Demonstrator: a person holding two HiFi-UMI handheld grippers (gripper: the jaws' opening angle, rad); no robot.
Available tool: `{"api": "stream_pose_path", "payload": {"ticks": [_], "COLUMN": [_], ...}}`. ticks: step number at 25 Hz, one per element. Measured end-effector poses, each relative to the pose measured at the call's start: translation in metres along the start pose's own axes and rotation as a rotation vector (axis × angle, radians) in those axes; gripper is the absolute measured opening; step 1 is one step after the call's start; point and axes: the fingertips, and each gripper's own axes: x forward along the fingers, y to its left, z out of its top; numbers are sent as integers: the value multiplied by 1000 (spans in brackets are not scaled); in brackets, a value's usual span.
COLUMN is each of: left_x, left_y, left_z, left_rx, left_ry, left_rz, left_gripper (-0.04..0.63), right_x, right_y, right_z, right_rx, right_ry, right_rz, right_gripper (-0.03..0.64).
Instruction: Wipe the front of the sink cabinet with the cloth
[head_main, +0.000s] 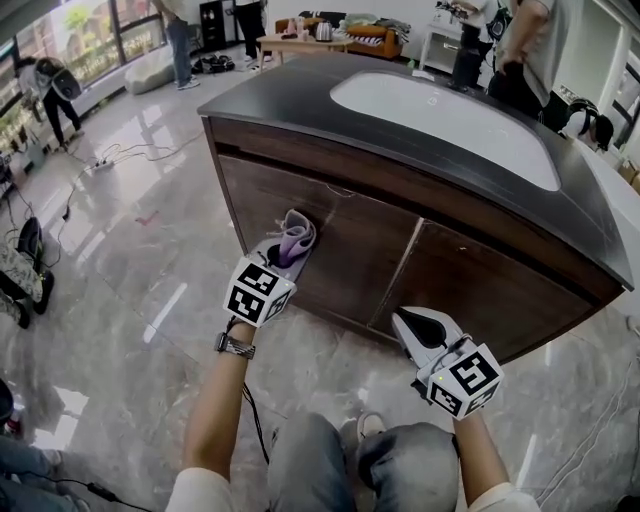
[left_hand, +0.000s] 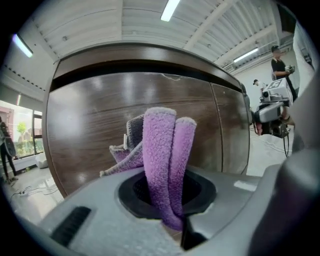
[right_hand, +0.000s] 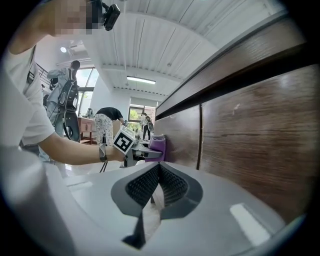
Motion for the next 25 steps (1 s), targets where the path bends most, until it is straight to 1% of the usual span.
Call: {"api": "stream_pose_path", "payload": {"ticks": [2,5,8,10,12,17,19,21,25], "left_x": [7,17,23,25,23,13,10,8,4], "left_y": [-14,-30,-31,-23,-11,34,50,61,79], "left_z": [-9,-30,-51,-67,-83,-121,-133,-140,-153], "left_rx": [-1,4,-11,-31,-67,-167,-199,-220,-227], "left_ry": [13,55,86,103,114,129,132,135,152], "left_rz": [-45,-103,-116,-101,-76,35,64,79,115], "left_gripper": [52,52,52,52,52,52,52,52,52], "right_x": [2,6,10,12,14,21,27,32,41], "right_y": [2,3,0,-3,-3,-3,-4,-3,2], "right_z": [-3,-8,-13,-16,-20,-29,-33,-37,-42], "right_rx": [3,9,13,14,15,23,25,23,26], "right_ry": [1,6,16,24,30,44,51,61,73], "right_rz": [6,11,13,13,14,24,31,44,77], "right_gripper": [6,6,6,6,6,6,6,6,6]}}
